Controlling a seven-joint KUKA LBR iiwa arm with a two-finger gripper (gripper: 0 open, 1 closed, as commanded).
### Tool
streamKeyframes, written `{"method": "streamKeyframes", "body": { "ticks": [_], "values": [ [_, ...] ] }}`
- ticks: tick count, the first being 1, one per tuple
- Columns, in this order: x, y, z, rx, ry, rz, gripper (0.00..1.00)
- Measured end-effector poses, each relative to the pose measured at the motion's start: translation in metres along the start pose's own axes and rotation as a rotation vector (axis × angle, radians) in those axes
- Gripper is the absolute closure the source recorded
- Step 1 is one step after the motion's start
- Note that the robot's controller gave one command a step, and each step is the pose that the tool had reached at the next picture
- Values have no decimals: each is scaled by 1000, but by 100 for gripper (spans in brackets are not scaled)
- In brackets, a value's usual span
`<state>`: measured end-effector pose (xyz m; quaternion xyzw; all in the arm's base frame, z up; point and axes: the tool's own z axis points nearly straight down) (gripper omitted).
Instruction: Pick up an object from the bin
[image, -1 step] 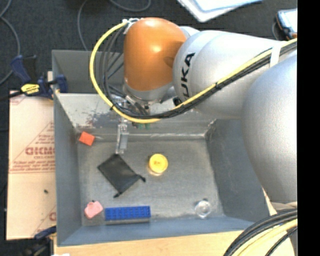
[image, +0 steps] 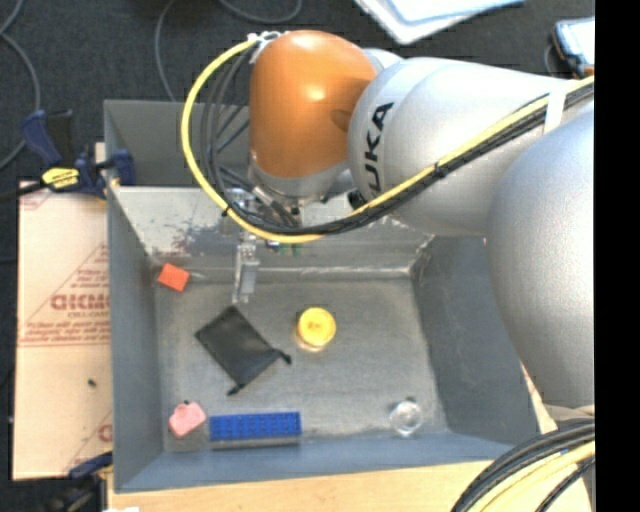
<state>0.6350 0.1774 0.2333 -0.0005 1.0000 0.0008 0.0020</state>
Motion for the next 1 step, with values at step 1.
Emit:
{"method": "streamKeyframes", "body": {
  "ticks": [1],
  "values": [
    [19, 5, 87, 1, 2, -103, 0]
  ]
}}
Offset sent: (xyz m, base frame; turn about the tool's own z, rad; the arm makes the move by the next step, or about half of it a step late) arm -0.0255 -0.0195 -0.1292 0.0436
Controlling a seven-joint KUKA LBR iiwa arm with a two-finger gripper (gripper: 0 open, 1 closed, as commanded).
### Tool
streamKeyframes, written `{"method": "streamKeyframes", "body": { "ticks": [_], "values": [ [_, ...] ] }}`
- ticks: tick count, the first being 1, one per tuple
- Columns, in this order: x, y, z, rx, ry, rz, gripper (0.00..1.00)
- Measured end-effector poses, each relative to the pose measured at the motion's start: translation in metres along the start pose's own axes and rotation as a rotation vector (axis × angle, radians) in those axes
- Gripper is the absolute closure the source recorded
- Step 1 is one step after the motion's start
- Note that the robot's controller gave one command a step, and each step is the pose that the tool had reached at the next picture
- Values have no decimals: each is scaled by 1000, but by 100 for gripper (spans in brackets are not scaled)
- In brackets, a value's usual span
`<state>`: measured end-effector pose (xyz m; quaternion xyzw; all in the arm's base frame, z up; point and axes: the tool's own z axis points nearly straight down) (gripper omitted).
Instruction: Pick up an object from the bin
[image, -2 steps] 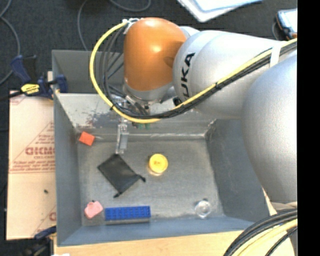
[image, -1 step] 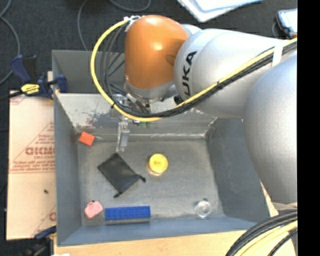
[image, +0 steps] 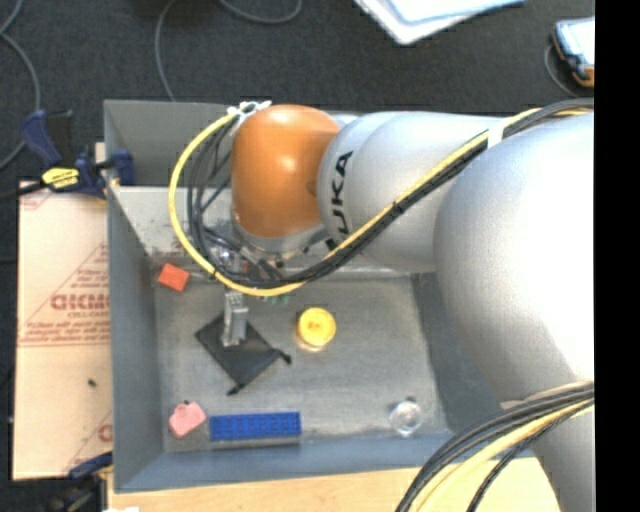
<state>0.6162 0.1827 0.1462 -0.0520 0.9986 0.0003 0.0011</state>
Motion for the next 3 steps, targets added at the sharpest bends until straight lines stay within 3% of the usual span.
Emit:
{"method": "streamKeyframes", "body": {
  "ticks": [1, 2, 3],
  "values": [
    [9, -26, 43, 0, -1, 148, 0],
    [10, -30, 74, -1, -1, -30, 100],
    [10, -30, 74, -1, -1, -27, 100]
  ]
}}
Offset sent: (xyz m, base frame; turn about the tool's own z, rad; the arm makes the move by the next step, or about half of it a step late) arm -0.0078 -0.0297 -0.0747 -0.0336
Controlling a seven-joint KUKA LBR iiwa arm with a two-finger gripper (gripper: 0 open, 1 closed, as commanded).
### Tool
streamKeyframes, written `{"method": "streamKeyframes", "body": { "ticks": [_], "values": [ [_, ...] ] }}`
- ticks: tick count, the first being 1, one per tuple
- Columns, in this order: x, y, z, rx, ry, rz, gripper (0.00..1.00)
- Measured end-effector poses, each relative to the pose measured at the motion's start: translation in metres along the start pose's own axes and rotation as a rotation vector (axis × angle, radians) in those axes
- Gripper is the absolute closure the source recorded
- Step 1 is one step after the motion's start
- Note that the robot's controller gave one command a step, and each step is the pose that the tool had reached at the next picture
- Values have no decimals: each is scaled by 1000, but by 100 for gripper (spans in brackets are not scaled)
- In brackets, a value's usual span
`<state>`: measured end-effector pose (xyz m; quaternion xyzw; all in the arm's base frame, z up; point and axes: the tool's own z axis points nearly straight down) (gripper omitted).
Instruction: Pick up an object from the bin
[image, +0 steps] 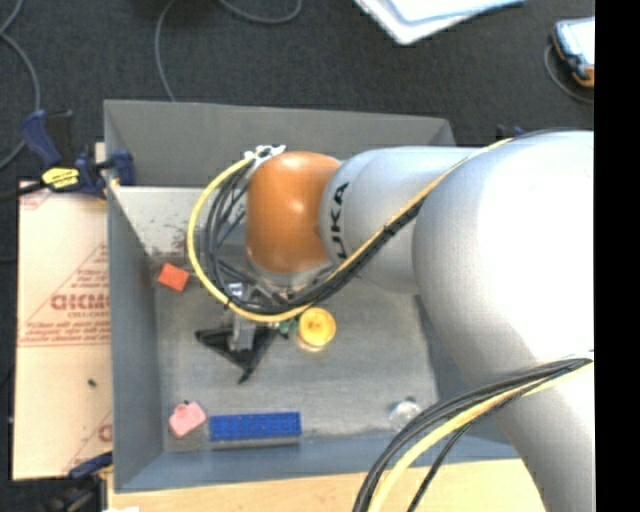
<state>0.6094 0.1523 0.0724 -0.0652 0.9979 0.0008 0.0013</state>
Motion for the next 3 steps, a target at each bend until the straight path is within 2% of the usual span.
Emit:
{"method": "streamKeyframes", "body": {
  "ticks": [3],
  "values": [
    [0, 0, 0, 0, 0, 6, 100]
  ]
}}
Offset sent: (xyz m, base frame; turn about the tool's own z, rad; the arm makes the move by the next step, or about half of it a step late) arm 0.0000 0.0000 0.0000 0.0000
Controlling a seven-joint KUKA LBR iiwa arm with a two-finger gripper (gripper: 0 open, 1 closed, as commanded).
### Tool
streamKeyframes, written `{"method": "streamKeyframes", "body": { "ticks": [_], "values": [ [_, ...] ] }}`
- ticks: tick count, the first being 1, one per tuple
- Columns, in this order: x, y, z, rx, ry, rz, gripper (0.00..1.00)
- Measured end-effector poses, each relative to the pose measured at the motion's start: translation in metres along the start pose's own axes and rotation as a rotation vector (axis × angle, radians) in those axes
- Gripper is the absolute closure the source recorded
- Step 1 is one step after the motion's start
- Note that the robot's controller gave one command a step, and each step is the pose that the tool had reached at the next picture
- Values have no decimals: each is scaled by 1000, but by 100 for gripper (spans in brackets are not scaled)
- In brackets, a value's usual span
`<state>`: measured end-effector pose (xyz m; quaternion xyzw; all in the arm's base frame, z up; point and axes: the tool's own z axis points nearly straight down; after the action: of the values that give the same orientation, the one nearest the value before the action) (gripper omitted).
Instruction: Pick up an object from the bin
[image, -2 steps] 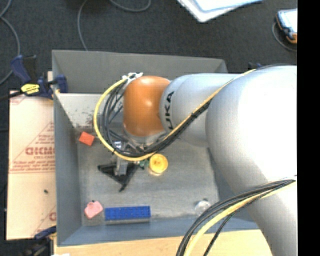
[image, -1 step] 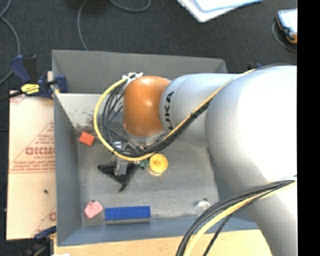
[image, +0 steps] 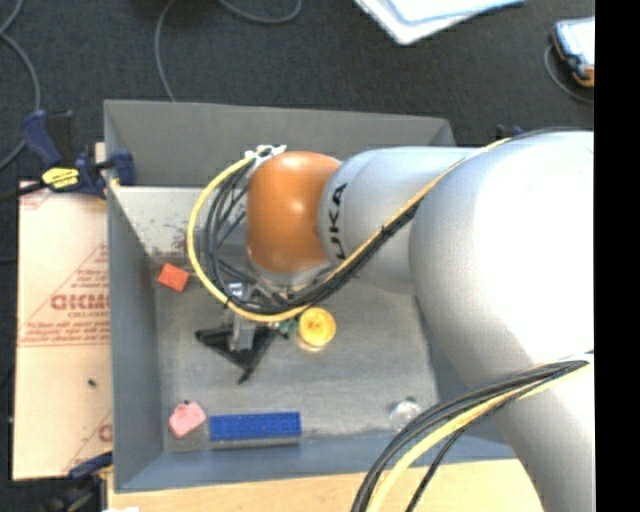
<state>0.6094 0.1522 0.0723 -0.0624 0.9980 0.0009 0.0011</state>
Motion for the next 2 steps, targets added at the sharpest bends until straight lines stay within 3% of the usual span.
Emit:
{"method": "streamKeyframes", "body": {
  "ticks": [2],
  "values": [
    [0, 0, 0, 0, 0, 2, 100]
  ]
}}
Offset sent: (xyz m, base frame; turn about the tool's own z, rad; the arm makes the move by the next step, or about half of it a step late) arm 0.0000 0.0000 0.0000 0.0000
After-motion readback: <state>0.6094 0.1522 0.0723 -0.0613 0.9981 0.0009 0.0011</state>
